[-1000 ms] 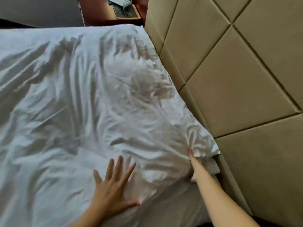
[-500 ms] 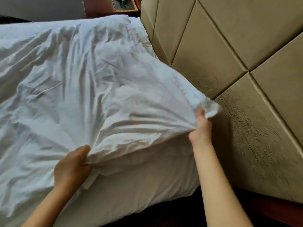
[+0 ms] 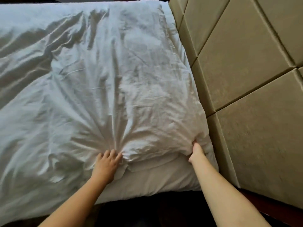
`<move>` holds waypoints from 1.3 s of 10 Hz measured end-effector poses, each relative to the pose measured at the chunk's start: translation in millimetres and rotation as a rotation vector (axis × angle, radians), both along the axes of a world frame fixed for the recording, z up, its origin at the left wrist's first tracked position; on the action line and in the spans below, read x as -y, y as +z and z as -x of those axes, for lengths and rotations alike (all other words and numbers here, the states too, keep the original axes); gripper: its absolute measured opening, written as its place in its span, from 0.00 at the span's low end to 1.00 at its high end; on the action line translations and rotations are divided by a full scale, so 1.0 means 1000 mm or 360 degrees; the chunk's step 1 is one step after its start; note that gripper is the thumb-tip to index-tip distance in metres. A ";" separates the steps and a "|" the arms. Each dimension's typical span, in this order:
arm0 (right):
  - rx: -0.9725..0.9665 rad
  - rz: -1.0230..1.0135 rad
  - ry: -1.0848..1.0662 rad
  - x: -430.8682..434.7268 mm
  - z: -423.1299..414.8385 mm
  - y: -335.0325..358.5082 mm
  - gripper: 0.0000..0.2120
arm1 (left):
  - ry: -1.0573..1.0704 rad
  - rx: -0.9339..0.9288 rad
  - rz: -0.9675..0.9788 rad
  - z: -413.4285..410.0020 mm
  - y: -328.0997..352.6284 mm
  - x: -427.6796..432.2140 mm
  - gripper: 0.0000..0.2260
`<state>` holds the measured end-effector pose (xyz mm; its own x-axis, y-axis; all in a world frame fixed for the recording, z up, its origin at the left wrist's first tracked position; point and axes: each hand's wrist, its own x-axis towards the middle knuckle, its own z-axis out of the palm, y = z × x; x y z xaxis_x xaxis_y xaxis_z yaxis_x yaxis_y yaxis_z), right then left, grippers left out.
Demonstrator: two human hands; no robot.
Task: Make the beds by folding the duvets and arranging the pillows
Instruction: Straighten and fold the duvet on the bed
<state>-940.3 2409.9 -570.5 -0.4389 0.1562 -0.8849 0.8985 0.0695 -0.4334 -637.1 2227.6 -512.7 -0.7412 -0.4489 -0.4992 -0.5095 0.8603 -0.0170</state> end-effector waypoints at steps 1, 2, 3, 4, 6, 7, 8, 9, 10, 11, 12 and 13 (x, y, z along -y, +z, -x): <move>-0.0376 -0.0810 0.0546 0.021 -0.025 0.033 0.34 | -0.0075 0.0069 -0.0079 -0.026 0.038 0.001 0.39; -0.0614 -0.0765 0.0840 0.087 -0.059 0.116 0.24 | 0.0241 0.0271 -0.0110 -0.063 0.080 0.011 0.21; -0.0641 -0.0616 0.1764 0.157 -0.097 0.180 0.19 | 0.0673 0.0457 -0.0216 -0.123 0.123 0.030 0.16; -0.0663 -0.0276 0.2323 0.221 -0.153 0.218 0.03 | 0.1086 0.0391 -0.0182 -0.208 0.168 0.060 0.16; -0.0990 -0.0050 0.2991 0.342 -0.310 0.296 0.09 | 0.1884 -0.0004 -0.0121 -0.402 0.248 0.106 0.11; -0.0934 0.0130 0.3263 0.380 -0.407 0.325 0.15 | 0.2101 -0.0127 -0.0263 -0.495 0.267 0.111 0.12; -0.0857 0.0241 0.3463 0.415 -0.500 0.342 0.15 | 0.2335 -0.0260 -0.0389 -0.595 0.281 0.119 0.09; -0.0838 0.0336 0.3518 0.443 -0.585 0.354 0.16 | 0.2650 -0.0421 -0.0445 -0.686 0.294 0.120 0.12; -0.0840 0.0378 0.3603 0.460 -0.654 0.360 0.15 | 0.2831 -0.0499 -0.0448 -0.762 0.296 0.126 0.13; -0.0769 0.0324 0.3716 0.476 -0.699 0.356 0.16 | 0.2874 -0.0556 -0.0472 -0.811 0.290 0.140 0.12; -0.0735 0.0114 0.3749 0.499 -0.727 0.347 0.17 | 0.2859 -0.0679 -0.0499 -0.842 0.283 0.166 0.12; -0.0705 -0.0025 0.3698 0.531 -0.753 0.334 0.17 | 0.2841 -0.0724 -0.0551 -0.874 0.275 0.197 0.10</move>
